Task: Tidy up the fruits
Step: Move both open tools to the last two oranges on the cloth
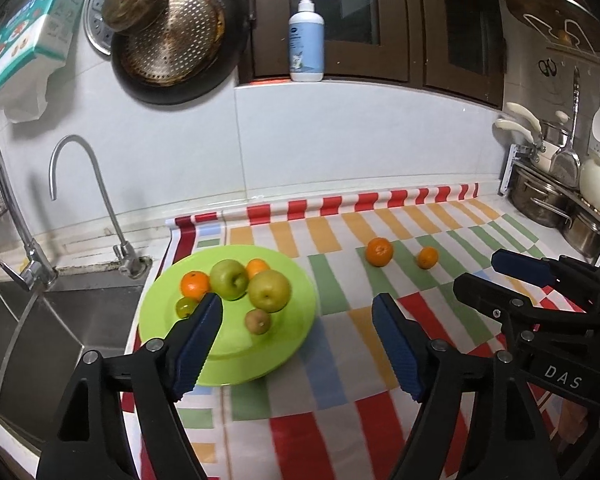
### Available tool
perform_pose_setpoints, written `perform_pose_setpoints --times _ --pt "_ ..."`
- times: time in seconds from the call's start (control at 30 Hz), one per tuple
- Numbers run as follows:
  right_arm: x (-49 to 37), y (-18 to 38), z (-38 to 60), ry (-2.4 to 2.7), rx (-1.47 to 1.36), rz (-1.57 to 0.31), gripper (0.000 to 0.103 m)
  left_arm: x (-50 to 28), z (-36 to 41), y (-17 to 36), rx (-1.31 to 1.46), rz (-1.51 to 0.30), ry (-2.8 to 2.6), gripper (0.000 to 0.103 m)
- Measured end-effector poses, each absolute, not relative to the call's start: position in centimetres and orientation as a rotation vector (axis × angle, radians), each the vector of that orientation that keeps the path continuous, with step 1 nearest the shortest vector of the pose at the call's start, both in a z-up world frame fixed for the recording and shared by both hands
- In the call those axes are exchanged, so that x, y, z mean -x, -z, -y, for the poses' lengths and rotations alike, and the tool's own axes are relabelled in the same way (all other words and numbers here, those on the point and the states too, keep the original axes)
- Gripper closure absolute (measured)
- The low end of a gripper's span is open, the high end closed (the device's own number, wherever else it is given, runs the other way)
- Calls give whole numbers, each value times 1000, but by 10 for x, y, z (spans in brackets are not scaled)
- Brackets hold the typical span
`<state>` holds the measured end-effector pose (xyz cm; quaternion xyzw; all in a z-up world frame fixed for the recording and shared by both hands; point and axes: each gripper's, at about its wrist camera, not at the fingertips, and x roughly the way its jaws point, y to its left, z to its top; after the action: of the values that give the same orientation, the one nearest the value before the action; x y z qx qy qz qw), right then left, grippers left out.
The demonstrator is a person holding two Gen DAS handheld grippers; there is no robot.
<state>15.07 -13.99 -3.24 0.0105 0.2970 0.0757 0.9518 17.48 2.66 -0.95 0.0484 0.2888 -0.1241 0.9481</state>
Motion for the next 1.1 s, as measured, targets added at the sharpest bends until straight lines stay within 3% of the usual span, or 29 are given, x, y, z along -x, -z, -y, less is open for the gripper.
perform_pose_setpoints --times 0.3,1.1 --pt "-150 28 173 -125 -2 -583 43 -175 4 5 -104 -560 250 17" --pt "-213 50 232 -98 38 -605 43 -247 75 25 -188 -559 356 17"
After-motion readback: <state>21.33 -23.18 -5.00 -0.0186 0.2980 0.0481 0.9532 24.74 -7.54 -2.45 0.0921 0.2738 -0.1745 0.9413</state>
